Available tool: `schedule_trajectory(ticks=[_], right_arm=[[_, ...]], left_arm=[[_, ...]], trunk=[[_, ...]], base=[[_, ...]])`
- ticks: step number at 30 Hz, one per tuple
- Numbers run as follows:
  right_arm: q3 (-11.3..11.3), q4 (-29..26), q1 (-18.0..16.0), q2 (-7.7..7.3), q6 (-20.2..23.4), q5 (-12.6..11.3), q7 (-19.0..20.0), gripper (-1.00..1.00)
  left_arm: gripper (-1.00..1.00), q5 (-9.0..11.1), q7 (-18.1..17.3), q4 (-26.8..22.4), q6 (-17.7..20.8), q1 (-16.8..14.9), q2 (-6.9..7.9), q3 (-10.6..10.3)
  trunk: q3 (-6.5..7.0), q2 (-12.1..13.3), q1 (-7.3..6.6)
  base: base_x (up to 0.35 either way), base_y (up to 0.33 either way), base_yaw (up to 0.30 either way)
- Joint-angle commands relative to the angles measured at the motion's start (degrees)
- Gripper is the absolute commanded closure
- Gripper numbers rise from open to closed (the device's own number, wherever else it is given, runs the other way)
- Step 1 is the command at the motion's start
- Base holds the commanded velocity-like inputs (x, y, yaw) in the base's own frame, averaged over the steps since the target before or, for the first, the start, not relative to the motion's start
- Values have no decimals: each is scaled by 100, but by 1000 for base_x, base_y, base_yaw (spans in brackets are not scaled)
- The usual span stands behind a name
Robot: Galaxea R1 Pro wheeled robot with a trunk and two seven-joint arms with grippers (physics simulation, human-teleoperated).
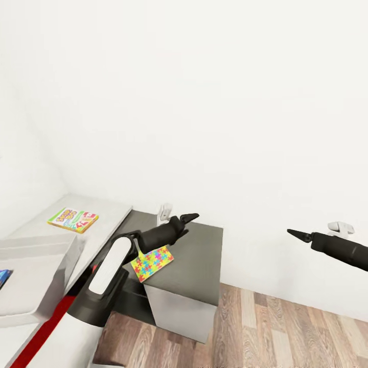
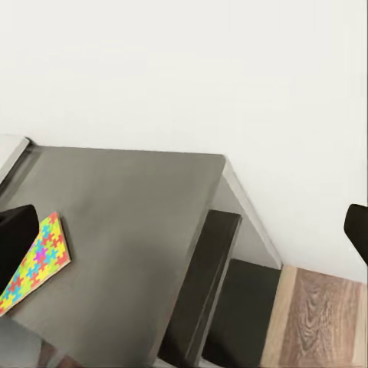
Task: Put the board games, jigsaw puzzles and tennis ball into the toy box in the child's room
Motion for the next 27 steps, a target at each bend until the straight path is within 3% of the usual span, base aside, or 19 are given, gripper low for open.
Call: schedule_trajectory(ticks=[1,27], right_arm=[[-6,-1,-8,0,27,31,44,-100],[-8,11,-23,0,27,37,41,-100]], left_arm=[[-100,61,55,-6,12,-4,-1,3],[-100,52,51,20,12,-4,-1,10]], trunk=[[-12,-12,3],[-12,-12,3]], base=[[-7,-1,-293],[-2,0,-293]])
